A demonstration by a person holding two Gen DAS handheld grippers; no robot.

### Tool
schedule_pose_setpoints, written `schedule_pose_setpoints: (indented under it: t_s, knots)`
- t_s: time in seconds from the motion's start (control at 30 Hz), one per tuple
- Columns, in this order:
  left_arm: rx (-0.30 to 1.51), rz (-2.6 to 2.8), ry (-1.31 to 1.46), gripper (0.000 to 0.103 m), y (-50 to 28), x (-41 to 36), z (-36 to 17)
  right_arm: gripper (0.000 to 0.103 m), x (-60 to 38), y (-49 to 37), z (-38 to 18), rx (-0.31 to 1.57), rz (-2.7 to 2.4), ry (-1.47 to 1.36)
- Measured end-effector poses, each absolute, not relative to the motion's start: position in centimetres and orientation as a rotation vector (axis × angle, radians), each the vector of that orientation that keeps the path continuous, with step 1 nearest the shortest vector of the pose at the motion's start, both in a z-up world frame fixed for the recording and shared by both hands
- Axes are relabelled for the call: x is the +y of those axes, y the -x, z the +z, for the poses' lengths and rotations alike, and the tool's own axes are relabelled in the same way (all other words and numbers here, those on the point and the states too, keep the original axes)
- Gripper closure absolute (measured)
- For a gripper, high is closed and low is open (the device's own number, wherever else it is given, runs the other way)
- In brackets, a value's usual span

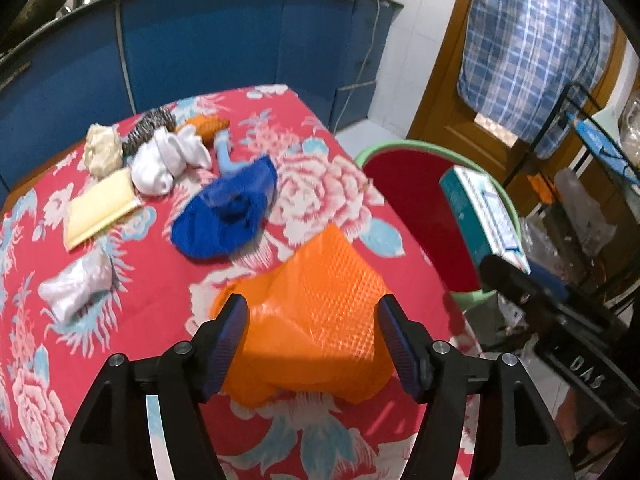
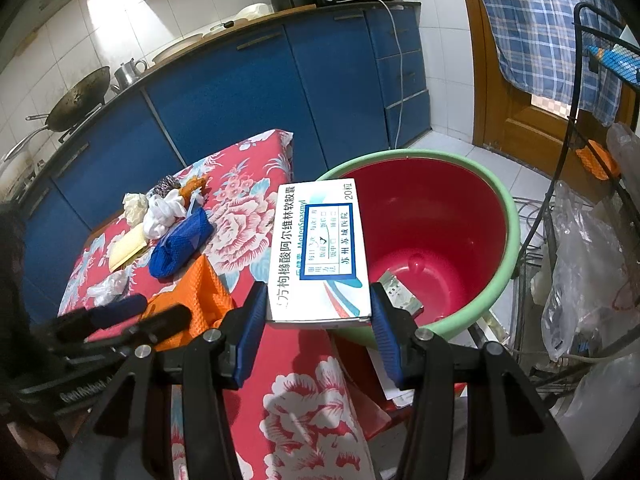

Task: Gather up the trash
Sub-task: 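Lift the orange glove with the left gripper while the right carries the white box, then move both grippers over the red bucket and open them to drop the items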

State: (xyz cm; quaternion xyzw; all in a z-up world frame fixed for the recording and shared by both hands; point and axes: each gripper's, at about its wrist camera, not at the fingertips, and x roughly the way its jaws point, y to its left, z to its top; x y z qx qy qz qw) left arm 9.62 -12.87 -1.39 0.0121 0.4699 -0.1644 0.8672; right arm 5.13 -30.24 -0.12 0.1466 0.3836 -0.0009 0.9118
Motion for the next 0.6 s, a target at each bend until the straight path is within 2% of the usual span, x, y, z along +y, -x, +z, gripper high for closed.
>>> schedule_pose_setpoints:
  t_s: [0.4, 0.47, 0.5, 0.53, 0.6]
  knots:
    - [1.016, -0.376, -0.030, 0.034, -9.1, -14.0, -3.3, 0.050, -30.5, -5.0, -0.5, 0.795, -0.003, -0.313]
    - [1.013, -0.379, -0.020, 0.040, -9.1, -13.9, -3.4, 0.050, -30.7, -4.9, -0.6, 0.796, -0.004, -0.318]
    - [1.007, -0.378, -0.020, 0.046, -9.1, -13.9, -3.4, 0.050, -30.7, -4.9, -0.7, 0.796, -0.005, -0.320]
    - [1.002, -0.381, -0.022, 0.056, -9.1, -13.9, -3.3, 0.050, -30.8, -4.9, -0.7, 0.796, -0.005, -0.321]
    - [0.997, -0.389, -0.024, 0.068, -9.1, -13.9, -3.3, 0.050, -31.0, -4.8, -0.8, 0.796, -0.008, -0.325]
